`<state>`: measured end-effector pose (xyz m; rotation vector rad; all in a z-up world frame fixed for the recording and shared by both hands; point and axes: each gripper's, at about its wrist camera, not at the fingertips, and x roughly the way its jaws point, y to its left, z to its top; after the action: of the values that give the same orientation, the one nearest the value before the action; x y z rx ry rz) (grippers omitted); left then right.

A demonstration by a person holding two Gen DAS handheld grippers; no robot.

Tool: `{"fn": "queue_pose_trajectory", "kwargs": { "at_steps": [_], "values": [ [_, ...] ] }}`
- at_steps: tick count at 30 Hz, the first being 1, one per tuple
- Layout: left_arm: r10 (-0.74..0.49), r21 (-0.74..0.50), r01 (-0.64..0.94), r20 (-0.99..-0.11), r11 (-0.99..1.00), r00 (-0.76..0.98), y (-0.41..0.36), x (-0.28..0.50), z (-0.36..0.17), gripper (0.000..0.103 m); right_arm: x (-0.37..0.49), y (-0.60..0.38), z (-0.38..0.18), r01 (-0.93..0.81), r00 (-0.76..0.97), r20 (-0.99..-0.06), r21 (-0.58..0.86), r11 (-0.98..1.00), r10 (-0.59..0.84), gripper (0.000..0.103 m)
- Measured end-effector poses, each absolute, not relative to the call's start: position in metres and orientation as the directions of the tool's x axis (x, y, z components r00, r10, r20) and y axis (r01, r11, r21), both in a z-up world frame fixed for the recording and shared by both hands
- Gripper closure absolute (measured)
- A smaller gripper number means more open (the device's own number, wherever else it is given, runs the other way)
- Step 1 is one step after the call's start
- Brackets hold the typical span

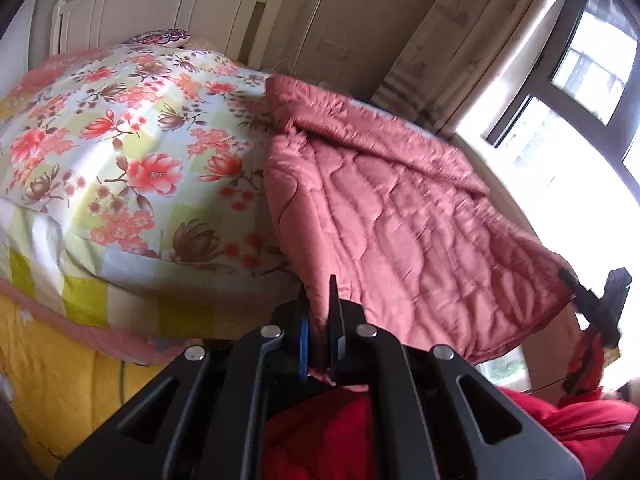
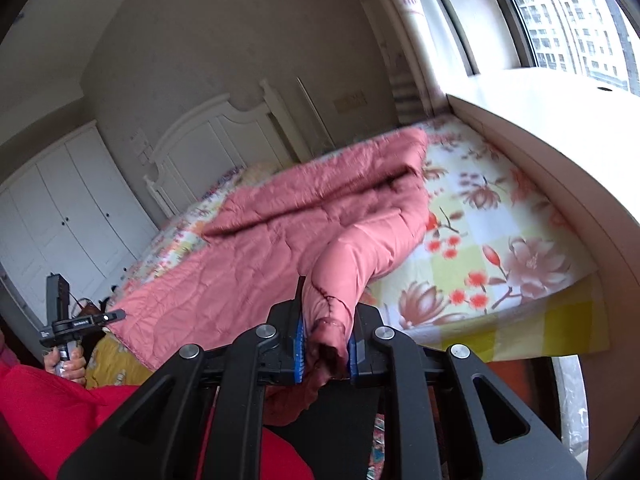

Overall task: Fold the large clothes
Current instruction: 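Lift the hem with both tools and fold it toward the collar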

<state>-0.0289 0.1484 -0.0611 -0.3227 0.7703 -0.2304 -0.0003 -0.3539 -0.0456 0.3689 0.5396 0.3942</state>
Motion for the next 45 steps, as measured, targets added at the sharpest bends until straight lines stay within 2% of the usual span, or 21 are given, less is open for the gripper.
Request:
{"fn": "queue_pose_trajectory", "kwargs": {
  "at_steps": [10, 20, 23, 27, 31, 36, 41, 45],
  "values": [
    [-0.343, -0.361, 0.162, -0.52, 0.918, 0.783, 0.151, -0.039, 0.008, 0.097, -0.019, -0.364, 0.007, -0.338, 0.841, -0.242, 0.461, 0.82, 0.483, 0.086],
    [-0.369, -0.411, 0.17, -0.471, 0.895, 0.801, 0.164, -0.056, 0.033, 0.097, -0.043, -0.373, 0.034, -0.371, 0.867, -0.145, 0.452, 0.811, 0.477, 0.086],
    [-0.364, -0.421, 0.173, -0.43, 0.891, 0.827, 0.174, -0.045, 0.055, 0.097, -0.033, -0.383, 0.052, -0.389, 0.867, -0.099, 0.477, 0.788, 0.488, 0.086],
    [-0.357, -0.407, 0.179, -0.42, 0.896, 0.834, 0.178, -0.008, 0.087, 0.097, 0.003, -0.396, 0.078, -0.416, 0.848, -0.069, 0.527, 0.741, 0.526, 0.086],
    [-0.302, -0.392, 0.11, -0.472, 0.914, 0.828, 0.184, 0.059, 0.103, 0.096, 0.064, -0.404, 0.101, -0.378, 0.843, -0.108, 0.579, 0.722, 0.528, 0.086],
    [-0.245, -0.395, -0.002, -0.572, 0.919, 0.783, 0.19, 0.152, 0.094, 0.096, 0.159, -0.395, 0.114, -0.261, 0.836, -0.249, 0.603, 0.753, 0.489, 0.086],
    [-0.192, -0.366, -0.095, -0.67, 0.926, 0.717, 0.19, 0.238, 0.066, 0.096, 0.247, -0.384, 0.097, -0.126, 0.812, -0.394, 0.603, 0.788, 0.431, 0.086],
    [-0.171, -0.347, -0.176, -0.767, 0.921, 0.619, 0.195, 0.31, 0.021, 0.096, 0.315, -0.374, 0.061, -0.03, 0.761, -0.511, 0.588, 0.808, 0.4, 0.086]
  ]
}}
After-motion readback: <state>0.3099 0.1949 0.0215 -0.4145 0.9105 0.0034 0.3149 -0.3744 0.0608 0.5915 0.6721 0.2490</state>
